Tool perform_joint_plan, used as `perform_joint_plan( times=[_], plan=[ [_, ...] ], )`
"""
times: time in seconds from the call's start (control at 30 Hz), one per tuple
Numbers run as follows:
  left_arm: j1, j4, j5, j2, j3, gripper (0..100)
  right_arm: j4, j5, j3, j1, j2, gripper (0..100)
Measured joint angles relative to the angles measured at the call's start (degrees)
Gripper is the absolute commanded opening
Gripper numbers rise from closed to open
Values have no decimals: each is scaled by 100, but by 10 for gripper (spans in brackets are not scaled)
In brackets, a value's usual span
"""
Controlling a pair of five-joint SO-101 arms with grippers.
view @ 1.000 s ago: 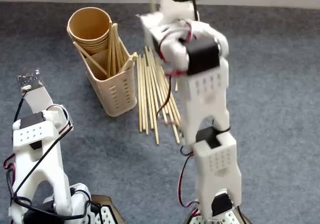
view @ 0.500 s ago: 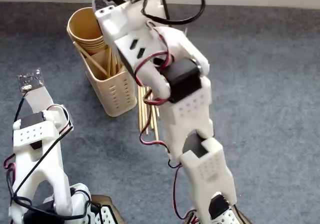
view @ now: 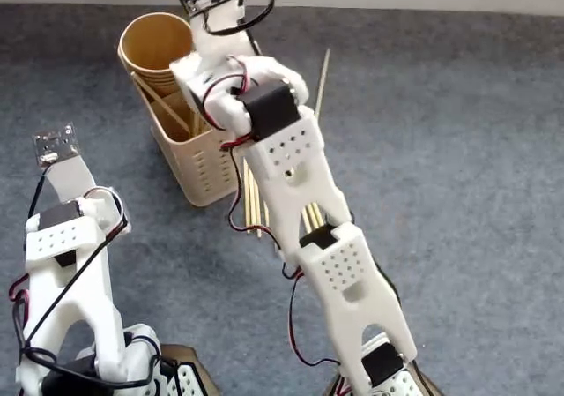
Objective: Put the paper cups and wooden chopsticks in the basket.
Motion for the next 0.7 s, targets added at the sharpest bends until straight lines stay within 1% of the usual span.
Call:
perform_joint_plan(
  times=[0.07, 0.1, 0.17, 0.27, 0.37, 0.47, 0.57, 0.7],
  plan=[
    [0, -18, 0, 0, 0, 165, 651, 290, 0, -9, -316, 216],
    [0, -18, 0, 0, 0, 165, 853, 308, 0, -18, -492, 215],
    [0, -18, 0, 0, 0, 165, 958, 273, 211, 35, -844, 213],
    [0, -18, 0, 0, 0, 165, 1011, 105, 1222, 149, -1371, 213],
    [0, -18, 0, 0, 0, 165, 1011, 70, 2989, 237, -1916, 213],
    [0, -18, 0, 0, 0, 165, 985, 185, 5143, 273, -2391, 213],
    [0, -18, 0, 0, 0, 165, 457, 484, 7156, 369, -2479, 213],
    [0, -18, -35, 0, 0, 165, -659, 695, 8738, 809, -2769, 213]
  ],
)
